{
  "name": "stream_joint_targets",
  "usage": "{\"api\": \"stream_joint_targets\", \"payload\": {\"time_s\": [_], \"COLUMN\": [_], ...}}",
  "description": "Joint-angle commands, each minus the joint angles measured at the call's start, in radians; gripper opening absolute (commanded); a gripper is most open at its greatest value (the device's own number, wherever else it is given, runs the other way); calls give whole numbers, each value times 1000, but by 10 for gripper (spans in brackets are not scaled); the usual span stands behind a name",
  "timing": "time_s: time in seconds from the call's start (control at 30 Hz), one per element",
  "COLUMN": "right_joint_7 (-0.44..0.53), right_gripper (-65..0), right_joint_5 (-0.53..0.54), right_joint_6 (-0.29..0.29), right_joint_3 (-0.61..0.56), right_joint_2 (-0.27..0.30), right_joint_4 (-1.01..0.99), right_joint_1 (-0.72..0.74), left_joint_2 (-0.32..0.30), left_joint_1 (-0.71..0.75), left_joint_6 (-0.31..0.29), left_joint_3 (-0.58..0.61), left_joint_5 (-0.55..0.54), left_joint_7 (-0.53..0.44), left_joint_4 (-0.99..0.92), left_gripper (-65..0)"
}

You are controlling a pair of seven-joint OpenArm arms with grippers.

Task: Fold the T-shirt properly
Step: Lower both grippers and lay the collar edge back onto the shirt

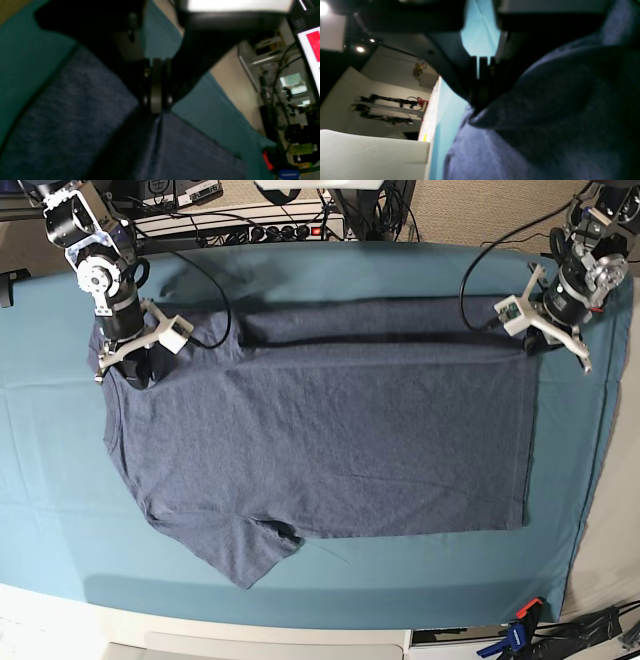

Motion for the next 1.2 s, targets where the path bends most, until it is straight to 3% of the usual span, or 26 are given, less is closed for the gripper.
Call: {"api": "stream_joint_targets", "payload": {"time_s": [0.0,0.1,0.4,1.1,1.13,1.17], "right_joint_7": [7,11,5,-23,-16,-13], "right_gripper": [-650,-650,-650,-650,-650,-609], "right_joint_5": [-8,-5,21,32,39,45], "right_joint_6": [-24,-24,-19,-21,-21,-21], "right_joint_3": [9,9,9,9,9,9], "right_joint_2": [20,9,-63,-63,-63,-63], "right_joint_4": [12,12,12,-19,-19,-19], "right_joint_1": [26,74,128,128,128,126], "left_joint_2": [-19,-19,-19,-19,-19,-19], "left_joint_1": [-14,-46,-62,-150,-150,-150], "left_joint_6": [16,-13,-15,-38,-38,-38], "left_joint_3": [-10,-10,-10,-10,-10,-10], "left_joint_5": [-8,-33,-51,-106,-106,-106], "left_joint_7": [-13,-18,-30,-19,-12,-8], "left_joint_4": [11,10,-25,-27,-27,-27], "left_gripper": [-650,-650,-650,-650,-567,-458]}}
